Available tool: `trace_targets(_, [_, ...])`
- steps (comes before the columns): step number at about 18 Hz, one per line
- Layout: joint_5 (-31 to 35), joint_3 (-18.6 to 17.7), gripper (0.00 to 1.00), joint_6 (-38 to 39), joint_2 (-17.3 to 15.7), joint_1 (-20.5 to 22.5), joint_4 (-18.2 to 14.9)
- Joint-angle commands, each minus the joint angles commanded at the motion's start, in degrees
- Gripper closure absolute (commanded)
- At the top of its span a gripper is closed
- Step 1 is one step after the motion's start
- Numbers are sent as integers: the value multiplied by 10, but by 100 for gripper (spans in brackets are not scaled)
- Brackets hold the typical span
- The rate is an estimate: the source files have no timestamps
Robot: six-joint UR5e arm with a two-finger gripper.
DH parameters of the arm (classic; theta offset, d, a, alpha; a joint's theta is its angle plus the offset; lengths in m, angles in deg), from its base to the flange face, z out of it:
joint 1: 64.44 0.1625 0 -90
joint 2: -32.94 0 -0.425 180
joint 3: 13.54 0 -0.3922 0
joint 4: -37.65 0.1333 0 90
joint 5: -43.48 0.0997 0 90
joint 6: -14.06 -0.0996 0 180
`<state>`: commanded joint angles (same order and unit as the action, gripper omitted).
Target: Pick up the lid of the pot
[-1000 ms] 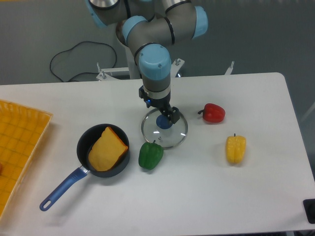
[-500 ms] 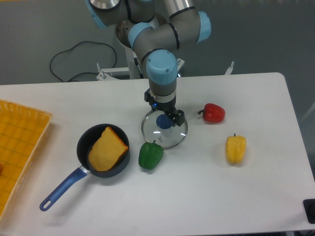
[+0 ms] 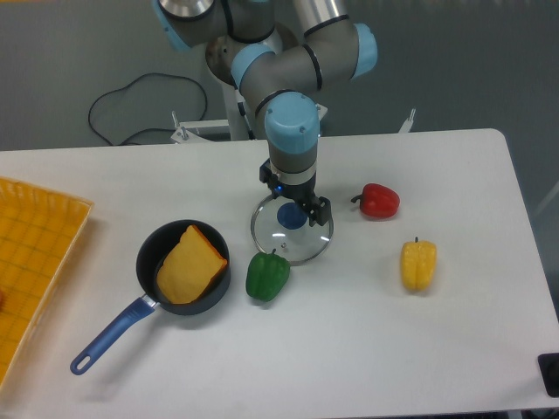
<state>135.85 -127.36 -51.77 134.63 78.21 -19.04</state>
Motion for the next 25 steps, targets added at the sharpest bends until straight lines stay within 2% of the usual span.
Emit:
trace_targets(22, [2, 0, 0, -1, 14, -3, 8])
trace_targets(25, [4, -3, 0, -25, 20, -3, 16])
